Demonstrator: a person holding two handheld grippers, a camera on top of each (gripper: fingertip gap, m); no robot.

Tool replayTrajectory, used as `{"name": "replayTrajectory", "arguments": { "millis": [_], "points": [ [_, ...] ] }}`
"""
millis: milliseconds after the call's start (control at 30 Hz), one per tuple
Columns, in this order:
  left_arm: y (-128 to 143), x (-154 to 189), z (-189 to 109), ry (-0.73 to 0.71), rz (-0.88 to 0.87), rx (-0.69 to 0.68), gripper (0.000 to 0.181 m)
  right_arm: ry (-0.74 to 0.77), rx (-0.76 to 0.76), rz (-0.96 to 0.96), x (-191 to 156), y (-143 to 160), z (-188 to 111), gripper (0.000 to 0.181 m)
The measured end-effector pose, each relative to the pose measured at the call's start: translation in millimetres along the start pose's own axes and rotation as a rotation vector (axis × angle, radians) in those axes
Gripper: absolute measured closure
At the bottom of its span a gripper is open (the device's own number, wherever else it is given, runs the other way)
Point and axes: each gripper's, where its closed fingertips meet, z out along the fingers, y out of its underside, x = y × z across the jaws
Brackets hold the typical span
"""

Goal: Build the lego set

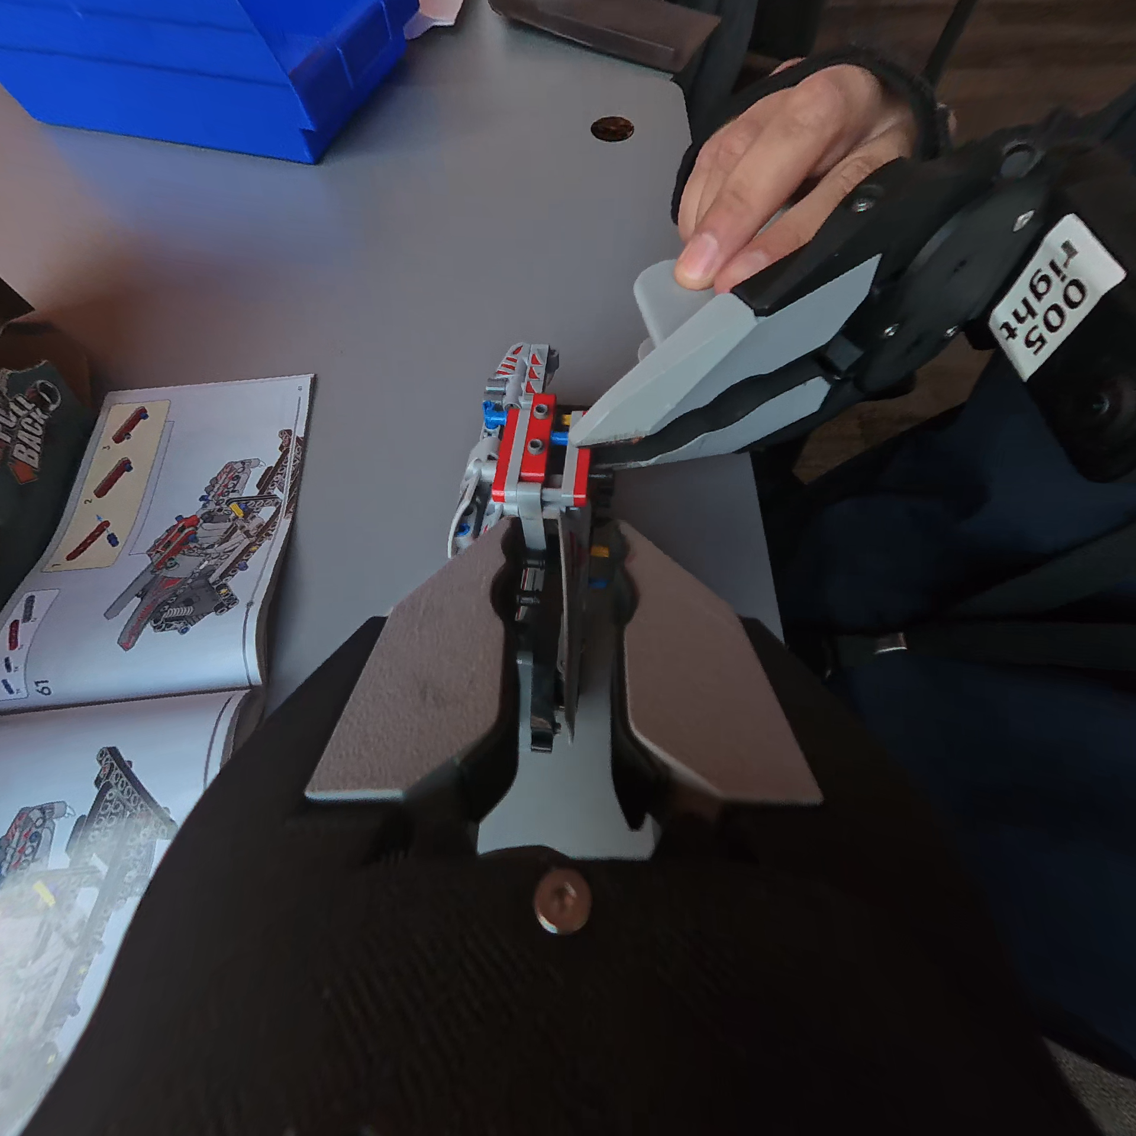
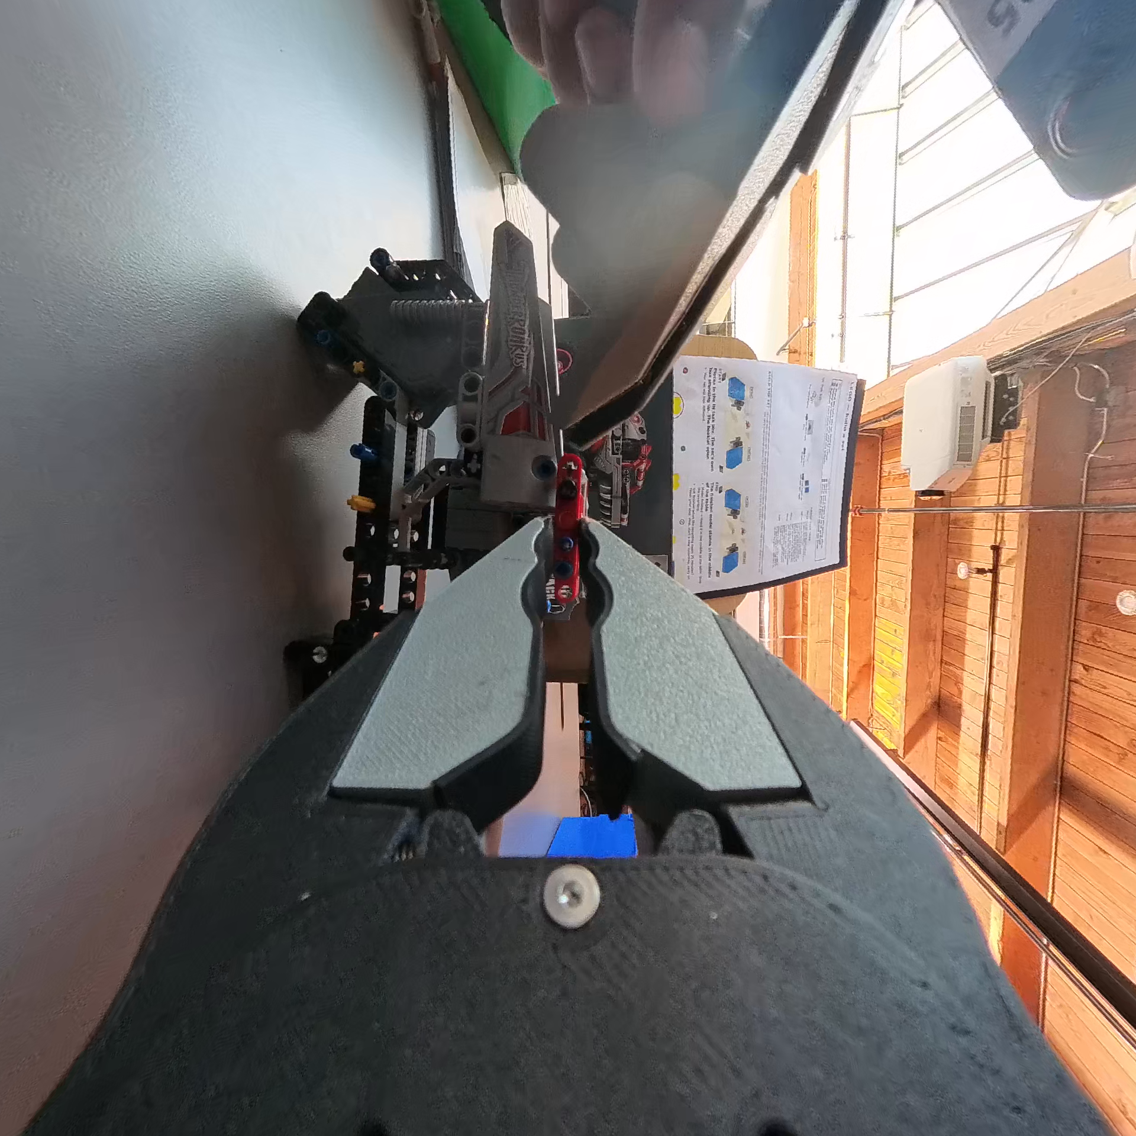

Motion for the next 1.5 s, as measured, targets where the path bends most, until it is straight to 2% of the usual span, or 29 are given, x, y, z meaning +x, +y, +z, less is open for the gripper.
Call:
{"name": "replayTrajectory", "arguments": {
  "millis": [33,367,533,767,1100,1200,1333,1500],
  "points": [
    [0.0,0.3,0.5,0.005,0.004,-0.007,0.157,0.001,0.000,0.000,0.2,0.2,0.5,0.177],
    [-4.1,-7.5,7.9,-0.037,0.045,-0.025,0.154,0.031,-0.014,-0.022,1.0,4.5,3.5,0.176],
    [-6.1,-14.6,3.1,-0.053,0.038,-0.016,0.145,0.031,-0.016,-0.017,0.8,5.6,3.9,0.176],
    [3.2,-17.8,14.3,0.018,0.002,-0.087,0.128,0.032,-0.012,-0.034,1.2,5.8,5.6,0.176],
    [4.4,-27.2,21.0,0.019,0.006,-0.094,0.136,-0.007,0.000,0.001,3.1,7.3,9.4,0.176],
    [4.2,-33.0,21.5,0.077,-0.048,-0.087,0.136,-0.025,-0.012,-0.001,6.2,10.8,15.4,0.176],
    [2.0,-41.5,19.4,0.229,-0.225,-0.041,0.135,-0.083,-0.019,0.014,10.1,15.9,25.9,0.177],
    [5.0,-55.4,18.3,0.404,-0.448,0.023,0.128,-0.298,0.011,0.120,12.3,26.0,46.2,0.176]
  ]
}}
